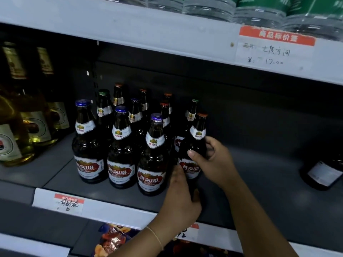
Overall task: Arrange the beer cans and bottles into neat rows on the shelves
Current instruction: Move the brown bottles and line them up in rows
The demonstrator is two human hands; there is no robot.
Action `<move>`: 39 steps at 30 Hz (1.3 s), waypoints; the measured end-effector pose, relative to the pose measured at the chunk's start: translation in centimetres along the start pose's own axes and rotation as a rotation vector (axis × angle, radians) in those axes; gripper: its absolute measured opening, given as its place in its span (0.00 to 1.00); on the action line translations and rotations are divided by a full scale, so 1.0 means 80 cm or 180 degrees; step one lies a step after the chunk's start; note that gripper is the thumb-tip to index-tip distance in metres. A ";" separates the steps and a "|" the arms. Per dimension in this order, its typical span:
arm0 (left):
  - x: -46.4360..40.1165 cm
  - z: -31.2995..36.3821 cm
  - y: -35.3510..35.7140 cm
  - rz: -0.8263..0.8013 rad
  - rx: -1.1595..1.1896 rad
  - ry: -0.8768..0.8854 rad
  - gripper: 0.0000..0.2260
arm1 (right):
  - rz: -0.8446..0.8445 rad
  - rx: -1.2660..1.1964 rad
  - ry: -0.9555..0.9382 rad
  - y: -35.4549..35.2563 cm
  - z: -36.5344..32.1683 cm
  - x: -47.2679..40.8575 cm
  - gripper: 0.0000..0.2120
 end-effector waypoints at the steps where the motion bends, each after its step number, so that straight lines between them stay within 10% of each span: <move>1: -0.002 0.000 -0.001 -0.0002 -0.0031 -0.0002 0.36 | 0.0034 0.0021 -0.0003 0.002 0.001 -0.004 0.21; 6: -0.011 0.004 -0.005 0.0015 -0.0044 0.0022 0.35 | 0.0097 0.0157 0.0071 0.009 0.009 -0.018 0.21; 12: -0.015 0.000 -0.008 0.0031 -0.0133 0.0031 0.36 | 0.0076 0.0346 0.0199 0.018 0.032 -0.033 0.44; 39: -0.020 0.072 0.059 -0.0354 -0.0072 0.0287 0.32 | 0.0585 0.0231 0.0316 -0.089 0.041 -0.009 0.27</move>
Point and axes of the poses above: each hand's wrist, its own x-axis away from the middle knuckle, its own y-axis out of the palm, z = x × y, the point moved 10 cm from there along -x, towards the middle knuckle, and after that the axes turned 10 degrees about x, right-handed, at the moved point
